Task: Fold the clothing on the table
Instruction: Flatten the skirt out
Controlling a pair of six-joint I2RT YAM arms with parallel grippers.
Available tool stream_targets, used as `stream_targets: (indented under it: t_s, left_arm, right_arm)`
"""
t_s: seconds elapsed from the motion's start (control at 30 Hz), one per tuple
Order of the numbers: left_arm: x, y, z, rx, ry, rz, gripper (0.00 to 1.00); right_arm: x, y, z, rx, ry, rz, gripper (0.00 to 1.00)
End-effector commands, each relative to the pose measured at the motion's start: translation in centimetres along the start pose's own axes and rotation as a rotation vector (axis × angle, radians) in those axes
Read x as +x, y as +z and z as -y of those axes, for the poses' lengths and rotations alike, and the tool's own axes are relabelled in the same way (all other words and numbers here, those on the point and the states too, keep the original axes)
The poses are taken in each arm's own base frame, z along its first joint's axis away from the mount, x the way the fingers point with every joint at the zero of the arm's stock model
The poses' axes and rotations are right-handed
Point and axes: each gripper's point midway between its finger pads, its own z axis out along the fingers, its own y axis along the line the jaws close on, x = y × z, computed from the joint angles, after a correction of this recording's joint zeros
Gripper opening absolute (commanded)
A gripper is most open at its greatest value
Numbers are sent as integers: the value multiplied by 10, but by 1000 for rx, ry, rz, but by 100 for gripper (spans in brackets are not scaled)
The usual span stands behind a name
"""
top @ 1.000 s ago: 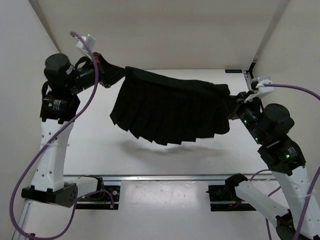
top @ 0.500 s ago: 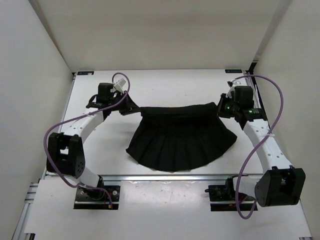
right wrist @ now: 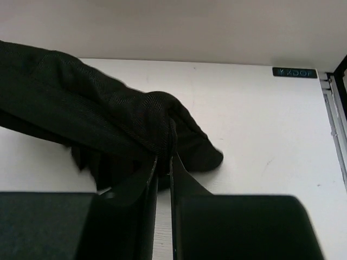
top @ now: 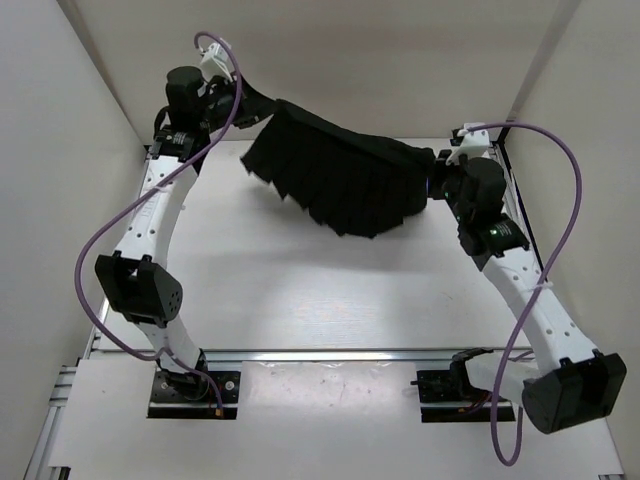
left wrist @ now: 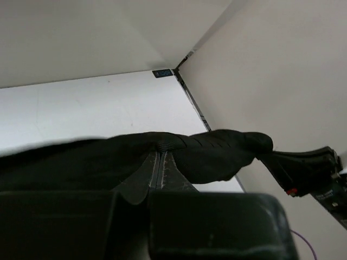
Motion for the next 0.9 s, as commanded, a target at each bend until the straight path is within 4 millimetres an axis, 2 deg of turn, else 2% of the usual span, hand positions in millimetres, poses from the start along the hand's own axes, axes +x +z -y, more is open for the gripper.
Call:
stream_targets:
  t_s: [0.0, 0.07, 0.1, 0.13, 0.17, 0.2, 0.23, 0.27, 0.3, 0.33, 0.37, 0.4, 0.47, 0.5, 0.53, 0.6, 0.63, 0.7, 0.73, 0.77, 0.8, 0.87]
  left_arm:
    - [-16, -22, -4, -43, 0, 46, 0]
    - [28, -24, -30, -85, -58, -29, 0]
    - [36, -29, -27, -81, -61, -37, 0]
    - [63, -35, -37, -101, -89, -76, 0]
    - [95, -38, -52, -137, -132, -123, 0]
    - [122, -46, -58, -165, -146, -161, 0]
    - [128, -55, -49, -160, -135, -158, 0]
    - [164, -63, -55, -190, -156, -228, 0]
    - [186, -75, -52, -206, -151, -265, 0]
    - [187, -87, -42, -206, -134, -256, 0]
    - [199, -99, -32, -204, -116, -272, 0]
    - [214, -107, -33, -221, -133, -298, 0]
    - [194, -132, -2, -133, -145, -207, 0]
    - [183, -139, 8, -80, -187, -172, 0]
    - [163, -152, 22, -41, -187, -106, 0]
    - [130, -172, 64, 94, -102, -7, 0]
    - [116, -186, 83, 139, -71, 51, 0]
    - [83, -212, 117, 211, 26, 176, 0]
    - [75, -217, 124, 201, 58, 185, 0]
    - [69, -216, 123, 180, 70, 192, 0]
    - [70, -214, 123, 172, 77, 185, 0]
    - [73, -210, 110, 143, 48, 188, 0]
  right_arm:
    - [-44, -18, 22, 97, -36, 173, 0]
    - [-24, -21, 28, 81, -5, 103, 0]
    - [-2, -25, 27, 68, 14, 34, 1]
    - [23, -26, 22, 45, 32, -45, 0]
    - [32, -32, 22, 34, 63, -71, 0]
    - [49, -40, 20, 14, 89, -132, 0]
    - [73, -49, 13, -26, 102, -214, 0]
    - [85, -57, 14, -26, 124, -244, 0]
    - [92, -69, 4, -73, 135, -280, 0]
    - [107, -80, -1, -96, 149, -341, 0]
    - [111, -94, -6, -113, 160, -368, 0]
    - [108, -105, -12, -137, 156, -357, 0]
    - [110, -127, -22, -165, 171, -382, 0]
    - [100, -137, -29, -197, 177, -350, 0]
    - [90, -150, -35, -225, 179, -322, 0]
    - [74, -168, -46, -282, 190, -260, 0]
    - [56, -180, -49, -301, 205, -185, 0]
    - [40, -188, -44, -275, 195, -118, 0]
    - [38, -191, -45, -284, 186, -112, 0]
    - [35, -191, -43, -271, 167, -107, 0]
    - [32, -190, -45, -276, 130, -103, 0]
    - [31, -184, -49, -282, 94, -113, 0]
